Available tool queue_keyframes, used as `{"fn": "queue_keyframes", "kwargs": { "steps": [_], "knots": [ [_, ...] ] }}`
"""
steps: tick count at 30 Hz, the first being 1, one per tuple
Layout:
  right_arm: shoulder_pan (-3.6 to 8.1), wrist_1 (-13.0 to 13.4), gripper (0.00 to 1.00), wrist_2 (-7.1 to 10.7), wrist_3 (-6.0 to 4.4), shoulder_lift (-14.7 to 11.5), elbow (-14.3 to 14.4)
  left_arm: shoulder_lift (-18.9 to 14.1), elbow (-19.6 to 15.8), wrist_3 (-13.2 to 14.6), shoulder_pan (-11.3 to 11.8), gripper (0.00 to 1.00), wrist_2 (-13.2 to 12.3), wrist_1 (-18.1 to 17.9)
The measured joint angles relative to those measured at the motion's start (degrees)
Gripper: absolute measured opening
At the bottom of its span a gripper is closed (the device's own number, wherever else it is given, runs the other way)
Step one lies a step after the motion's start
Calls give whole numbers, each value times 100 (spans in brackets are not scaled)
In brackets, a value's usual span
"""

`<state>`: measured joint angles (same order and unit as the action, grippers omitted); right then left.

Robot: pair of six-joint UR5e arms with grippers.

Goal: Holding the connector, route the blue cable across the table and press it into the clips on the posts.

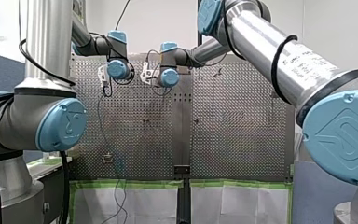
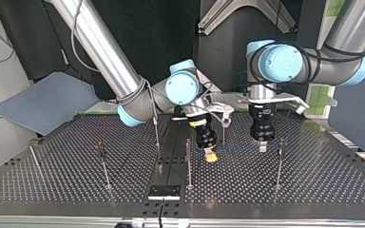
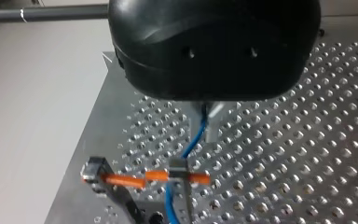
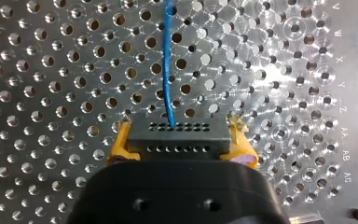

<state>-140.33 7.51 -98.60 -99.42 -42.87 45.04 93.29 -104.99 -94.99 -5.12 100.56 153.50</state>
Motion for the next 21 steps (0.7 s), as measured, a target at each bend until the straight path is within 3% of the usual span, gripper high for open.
{"fn": "queue_keyframes", "kwargs": {
  "steps": [9,21],
  "knots": [
    [3,-34,0,-2,6,1,69,0,-78,60,-6,0,258,88],
    [9,-12,0,-7,52,-3,578,0,-596,8,-61,0,305,-195]
  ]
}}
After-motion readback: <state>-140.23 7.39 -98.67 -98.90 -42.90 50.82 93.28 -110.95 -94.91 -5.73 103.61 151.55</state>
